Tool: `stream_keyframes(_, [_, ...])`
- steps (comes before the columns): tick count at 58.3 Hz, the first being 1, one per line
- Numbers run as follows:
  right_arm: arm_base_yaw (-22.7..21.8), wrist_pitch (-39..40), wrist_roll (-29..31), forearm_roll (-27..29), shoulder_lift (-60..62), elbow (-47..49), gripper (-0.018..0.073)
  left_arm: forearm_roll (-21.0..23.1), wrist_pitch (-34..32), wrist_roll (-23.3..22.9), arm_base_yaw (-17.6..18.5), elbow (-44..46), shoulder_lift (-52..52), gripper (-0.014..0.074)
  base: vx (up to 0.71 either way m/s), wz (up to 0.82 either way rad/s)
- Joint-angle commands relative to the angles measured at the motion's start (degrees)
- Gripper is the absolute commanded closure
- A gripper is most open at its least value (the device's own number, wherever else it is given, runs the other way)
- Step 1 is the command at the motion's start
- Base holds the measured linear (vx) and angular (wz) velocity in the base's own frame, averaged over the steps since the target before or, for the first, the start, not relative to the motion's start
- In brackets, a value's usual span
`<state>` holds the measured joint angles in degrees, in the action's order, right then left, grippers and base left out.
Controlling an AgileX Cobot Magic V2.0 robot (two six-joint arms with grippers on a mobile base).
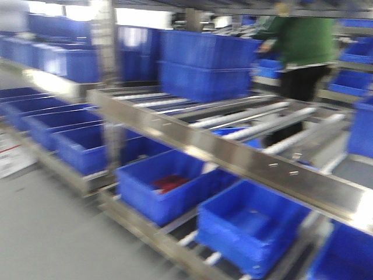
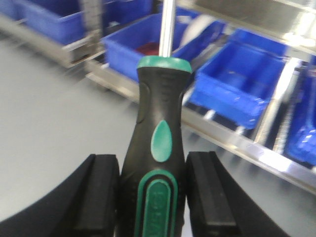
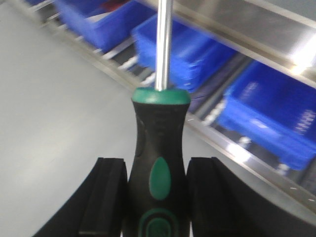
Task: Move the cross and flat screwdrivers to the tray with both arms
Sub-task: 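Drive the base to the conveyor station with the grey metal tray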
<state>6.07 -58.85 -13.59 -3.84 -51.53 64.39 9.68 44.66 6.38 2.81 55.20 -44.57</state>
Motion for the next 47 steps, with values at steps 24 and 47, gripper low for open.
stream_keyframes(24, [-0.1,4.1,0.2,-0.5,0.4,1.7,0.0568,1.0,-4.9,-0.3,0.4,1.5,0.5,0.0595,0.35,-0.73])
stream_keyframes(47, [-0.1,4.1,0.2,-0.5,0.3,1.7,0.0568,1.0,-4.9,-0.3,0.4,1.5,0.5,0.0595,0.30,-0.52])
